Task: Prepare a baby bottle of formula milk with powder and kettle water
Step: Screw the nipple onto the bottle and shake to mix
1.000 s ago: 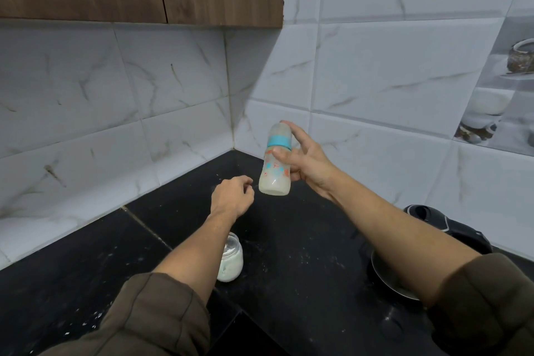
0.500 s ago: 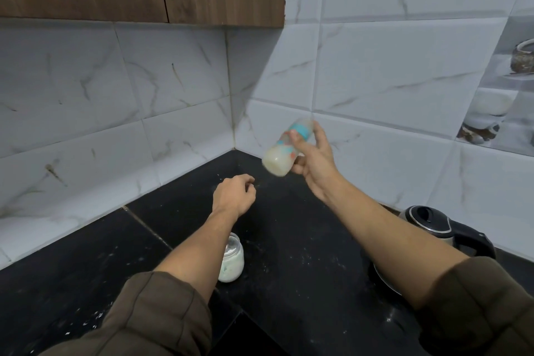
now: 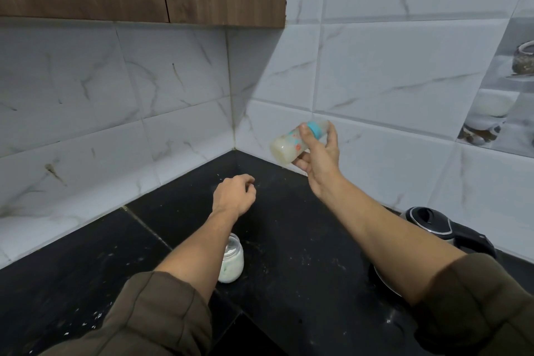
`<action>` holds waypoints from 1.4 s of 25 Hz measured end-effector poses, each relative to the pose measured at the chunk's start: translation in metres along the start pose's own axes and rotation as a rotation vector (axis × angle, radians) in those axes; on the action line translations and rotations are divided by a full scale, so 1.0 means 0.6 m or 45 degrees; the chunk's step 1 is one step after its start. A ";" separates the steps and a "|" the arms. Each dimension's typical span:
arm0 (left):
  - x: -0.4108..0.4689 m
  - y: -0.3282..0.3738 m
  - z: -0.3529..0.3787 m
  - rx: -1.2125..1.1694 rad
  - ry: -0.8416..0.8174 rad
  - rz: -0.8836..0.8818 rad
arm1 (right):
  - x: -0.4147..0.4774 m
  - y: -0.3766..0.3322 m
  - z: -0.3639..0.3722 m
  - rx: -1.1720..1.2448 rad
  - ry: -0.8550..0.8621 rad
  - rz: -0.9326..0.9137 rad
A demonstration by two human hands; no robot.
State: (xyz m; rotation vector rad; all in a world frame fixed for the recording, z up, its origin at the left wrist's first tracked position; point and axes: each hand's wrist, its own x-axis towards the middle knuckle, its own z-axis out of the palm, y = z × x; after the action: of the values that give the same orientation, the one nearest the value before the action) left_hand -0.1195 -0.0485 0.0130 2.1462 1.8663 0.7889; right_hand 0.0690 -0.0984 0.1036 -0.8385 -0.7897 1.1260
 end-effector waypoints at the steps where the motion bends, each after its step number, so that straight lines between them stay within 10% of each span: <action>1: 0.001 -0.002 0.000 0.003 -0.005 -0.001 | 0.000 -0.002 -0.002 -0.038 -0.026 0.017; 5: 0.004 -0.007 -0.001 0.034 -0.039 0.003 | -0.027 0.002 -0.017 -0.575 -0.537 0.091; 10: 0.001 -0.002 -0.003 0.030 0.012 -0.002 | 0.002 -0.005 -0.013 -0.024 -0.048 -0.011; 16: -0.001 -0.003 0.000 0.036 -0.036 0.022 | -0.023 0.005 -0.022 -0.556 -0.521 0.069; 20: -0.005 -0.005 -0.005 0.039 -0.010 0.004 | -0.003 0.003 -0.011 -0.092 -0.063 0.009; 25: -0.005 -0.005 -0.005 0.055 -0.035 0.015 | -0.035 -0.005 -0.020 -0.652 -0.613 0.157; 31: -0.007 -0.009 -0.003 0.048 -0.008 0.008 | 0.011 0.002 -0.012 -0.040 0.051 0.263; 35: -0.003 -0.008 0.002 0.053 -0.033 0.012 | -0.028 -0.003 -0.009 -0.492 -0.506 0.389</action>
State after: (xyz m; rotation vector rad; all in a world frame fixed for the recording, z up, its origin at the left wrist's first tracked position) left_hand -0.1229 -0.0493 0.0094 2.1811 1.8777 0.7270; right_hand 0.0704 -0.1157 0.1009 -1.0993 -1.2671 1.4622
